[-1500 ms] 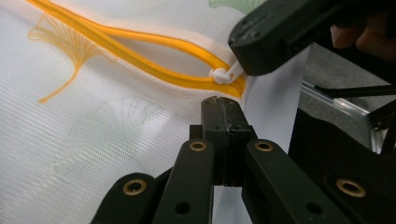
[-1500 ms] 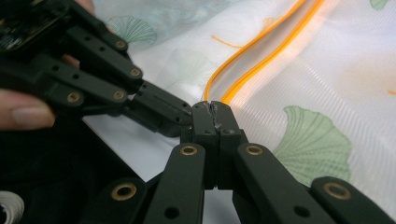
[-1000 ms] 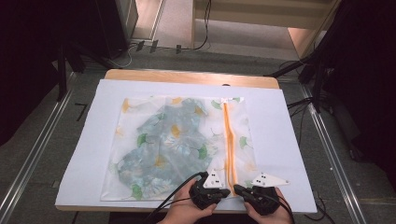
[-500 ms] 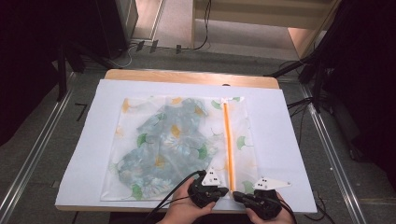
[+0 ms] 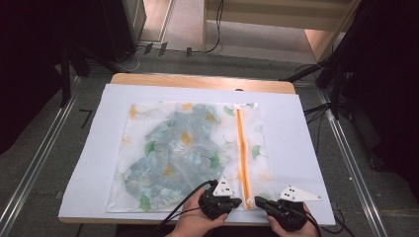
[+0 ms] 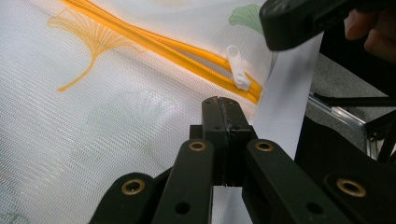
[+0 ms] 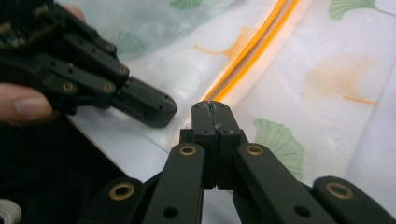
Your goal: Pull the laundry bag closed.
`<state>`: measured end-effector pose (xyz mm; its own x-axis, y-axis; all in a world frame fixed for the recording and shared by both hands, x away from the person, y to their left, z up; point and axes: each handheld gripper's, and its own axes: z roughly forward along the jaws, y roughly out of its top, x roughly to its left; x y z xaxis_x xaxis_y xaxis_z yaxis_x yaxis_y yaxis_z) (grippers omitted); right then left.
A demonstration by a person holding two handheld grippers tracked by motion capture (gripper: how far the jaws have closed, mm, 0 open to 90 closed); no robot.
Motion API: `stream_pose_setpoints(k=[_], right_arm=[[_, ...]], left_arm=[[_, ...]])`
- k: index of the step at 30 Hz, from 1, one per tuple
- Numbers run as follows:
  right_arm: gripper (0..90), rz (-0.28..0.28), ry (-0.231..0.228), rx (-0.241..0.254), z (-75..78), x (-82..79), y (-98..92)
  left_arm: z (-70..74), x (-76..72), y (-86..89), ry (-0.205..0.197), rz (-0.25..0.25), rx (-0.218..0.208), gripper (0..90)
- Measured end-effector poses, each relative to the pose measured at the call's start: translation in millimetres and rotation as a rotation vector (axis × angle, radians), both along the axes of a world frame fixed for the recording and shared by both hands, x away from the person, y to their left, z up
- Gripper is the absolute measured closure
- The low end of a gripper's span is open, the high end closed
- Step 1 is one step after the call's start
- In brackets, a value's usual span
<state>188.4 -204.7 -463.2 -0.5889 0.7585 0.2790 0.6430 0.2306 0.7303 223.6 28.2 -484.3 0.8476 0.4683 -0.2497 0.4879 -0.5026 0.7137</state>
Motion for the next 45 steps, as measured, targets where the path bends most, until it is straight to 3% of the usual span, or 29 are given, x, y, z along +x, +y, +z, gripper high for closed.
stream_pose_setpoints(k=[5, 6, 7, 10, 12, 14, 15, 16, 17, 21, 36, 37, 43, 45], right_arm=[[83.6, 0.006, 0.013, 0.000, -1.0, 0.0, 3.9], [75.7, -0.001, 0.030, -0.008, -3.7, 0.7, 6.6], [75.7, -0.001, 0.030, -0.008, -3.7, 0.7, 6.6], [62.1, -0.030, 0.027, -0.014, -4.9, 2.2, 13.1], [56.3, -0.037, 0.017, -0.067, -7.9, 4.3, 24.4], [57.0, -0.036, 0.017, -0.083, -9.4, 4.6, 27.6], [60.1, -0.033, 0.012, -0.100, -11.0, 5.1, 29.8], [69.5, -0.039, -0.005, -0.133, -12.2, 5.1, 31.3], [69.5, -0.039, -0.005, -0.133, -12.2, 5.1, 31.3], [72.0, -0.032, -0.010, -0.079, -9.2, 6.0, 24.7], [74.8, -0.013, -0.071, -0.091, -4.9, 0.4, 23.7], [85.1, -0.008, -0.085, -0.079, -3.1, -1.8, 22.0], [85.7, 0.011, -0.066, -0.068, -1.7, -4.2, 17.8], [90.0, 0.018, -0.054, -0.060, -1.4, -3.9, 17.4]], left_arm=[[0.0, -0.1, 0.1, -0.006, -0.004, 0.002, 90.0], [-0.1, 0.0, 0.2, -0.004, -0.003, 0.001, 90.0], [-0.1, 0.0, 0.2, -0.004, -0.003, 0.001, 90.0], [-0.1, 0.2, 0.3, -0.001, 0.000, 0.000, 90.0], [-0.2, 1.0, 0.7, 0.011, 0.002, -0.005, 90.0], [-0.5, 1.0, 0.6, 0.012, 0.003, -0.010, 90.0], [-0.2, 0.6, 0.6, 0.012, 0.005, -0.006, 90.0], [-0.2, 0.3, 0.6, 0.009, 0.005, -0.005, 90.0], [-0.3, 0.3, 0.6, 0.009, 0.006, -0.005, 90.0], [-0.6, 0.8, 1.0, 0.014, 0.006, -0.012, 90.0], [-0.6, 0.8, 1.0, 0.014, 0.005, -0.012, 90.0], [-0.3, 0.5, 1.0, 0.009, 0.004, -0.006, 90.0], [-0.4, 0.5, 0.9, 0.010, 0.004, -0.007, 90.0], [-0.4, 0.5, 0.9, 0.010, 0.004, -0.007, 90.0]])
